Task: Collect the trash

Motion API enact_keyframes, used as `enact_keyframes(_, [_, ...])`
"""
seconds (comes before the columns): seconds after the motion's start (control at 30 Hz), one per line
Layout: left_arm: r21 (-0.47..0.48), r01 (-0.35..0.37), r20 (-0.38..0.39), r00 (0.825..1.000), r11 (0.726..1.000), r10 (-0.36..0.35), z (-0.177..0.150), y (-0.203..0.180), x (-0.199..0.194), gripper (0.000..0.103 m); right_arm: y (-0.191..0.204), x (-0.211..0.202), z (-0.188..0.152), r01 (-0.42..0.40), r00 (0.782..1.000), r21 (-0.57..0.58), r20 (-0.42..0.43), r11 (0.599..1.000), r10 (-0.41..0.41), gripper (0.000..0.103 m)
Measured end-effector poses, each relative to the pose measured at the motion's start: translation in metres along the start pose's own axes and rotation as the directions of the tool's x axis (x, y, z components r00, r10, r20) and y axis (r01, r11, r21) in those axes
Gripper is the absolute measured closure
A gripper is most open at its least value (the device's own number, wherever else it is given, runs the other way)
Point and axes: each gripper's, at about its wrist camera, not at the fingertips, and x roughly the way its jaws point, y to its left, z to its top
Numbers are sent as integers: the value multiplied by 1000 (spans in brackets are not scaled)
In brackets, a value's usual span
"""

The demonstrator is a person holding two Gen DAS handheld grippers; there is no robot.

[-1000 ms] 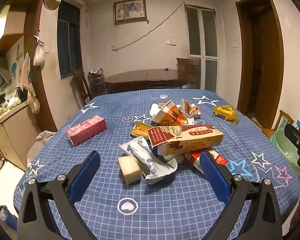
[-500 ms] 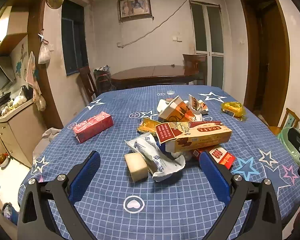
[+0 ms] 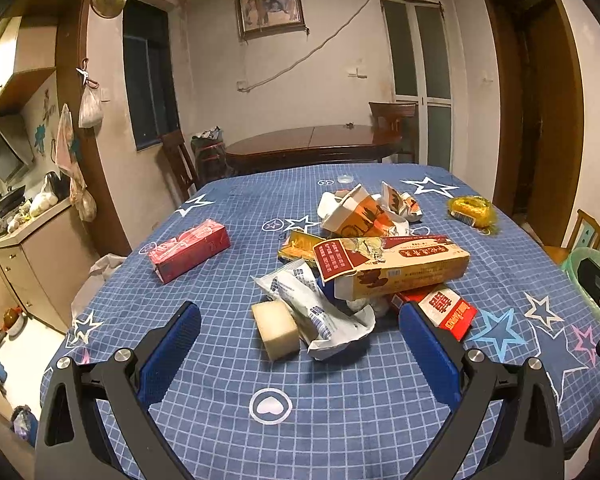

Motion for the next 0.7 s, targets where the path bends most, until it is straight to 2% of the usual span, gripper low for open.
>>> enact_keyframes(0.7, [3, -11, -14, 1000, 1000, 11, -5, 0, 4, 4, 1, 3, -3, 1, 1000, -9, -21, 1000, -2, 5])
